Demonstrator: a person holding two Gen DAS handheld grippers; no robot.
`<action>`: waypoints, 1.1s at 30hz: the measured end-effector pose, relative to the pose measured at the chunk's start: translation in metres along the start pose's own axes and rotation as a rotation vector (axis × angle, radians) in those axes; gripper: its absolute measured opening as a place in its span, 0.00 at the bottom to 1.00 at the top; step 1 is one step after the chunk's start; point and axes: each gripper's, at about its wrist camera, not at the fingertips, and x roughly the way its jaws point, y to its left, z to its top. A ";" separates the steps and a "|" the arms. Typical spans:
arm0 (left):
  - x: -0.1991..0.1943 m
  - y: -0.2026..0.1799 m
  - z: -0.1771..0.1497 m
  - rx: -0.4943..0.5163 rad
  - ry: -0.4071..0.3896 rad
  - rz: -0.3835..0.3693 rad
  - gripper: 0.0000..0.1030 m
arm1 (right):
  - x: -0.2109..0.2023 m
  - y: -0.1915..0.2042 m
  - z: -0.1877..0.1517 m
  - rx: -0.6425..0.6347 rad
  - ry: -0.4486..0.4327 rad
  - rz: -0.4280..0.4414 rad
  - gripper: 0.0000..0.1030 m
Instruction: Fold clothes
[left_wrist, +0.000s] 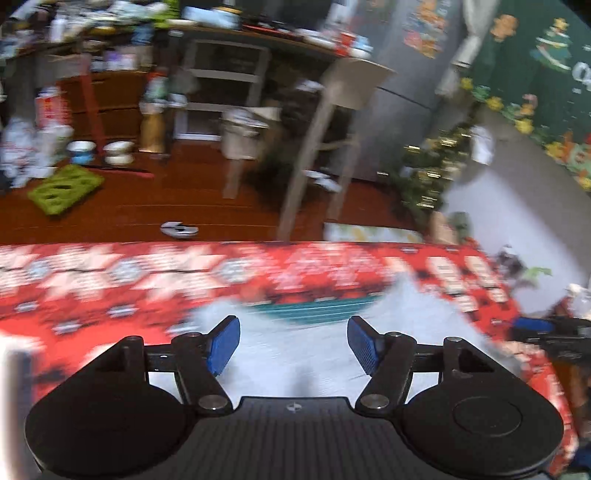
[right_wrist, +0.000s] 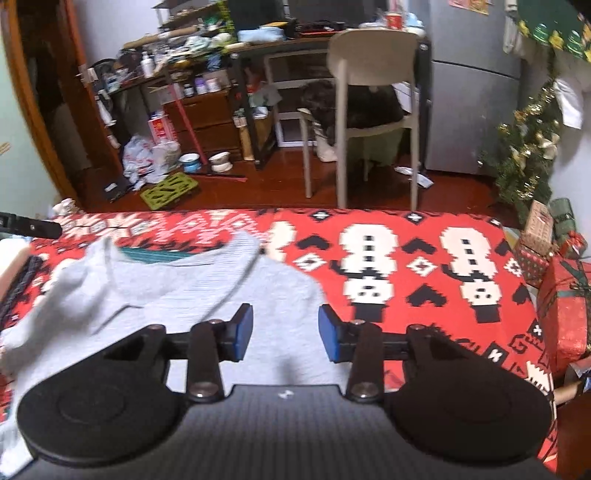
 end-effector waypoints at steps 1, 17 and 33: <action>-0.006 0.015 -0.003 -0.019 -0.007 0.031 0.52 | -0.003 0.005 0.000 0.005 0.003 0.018 0.49; 0.040 0.084 -0.048 -0.042 0.064 -0.017 0.09 | 0.024 0.022 -0.036 0.124 0.101 0.055 0.60; 0.055 0.058 -0.051 0.190 0.028 0.202 0.04 | 0.018 0.017 -0.049 0.172 0.089 0.058 0.60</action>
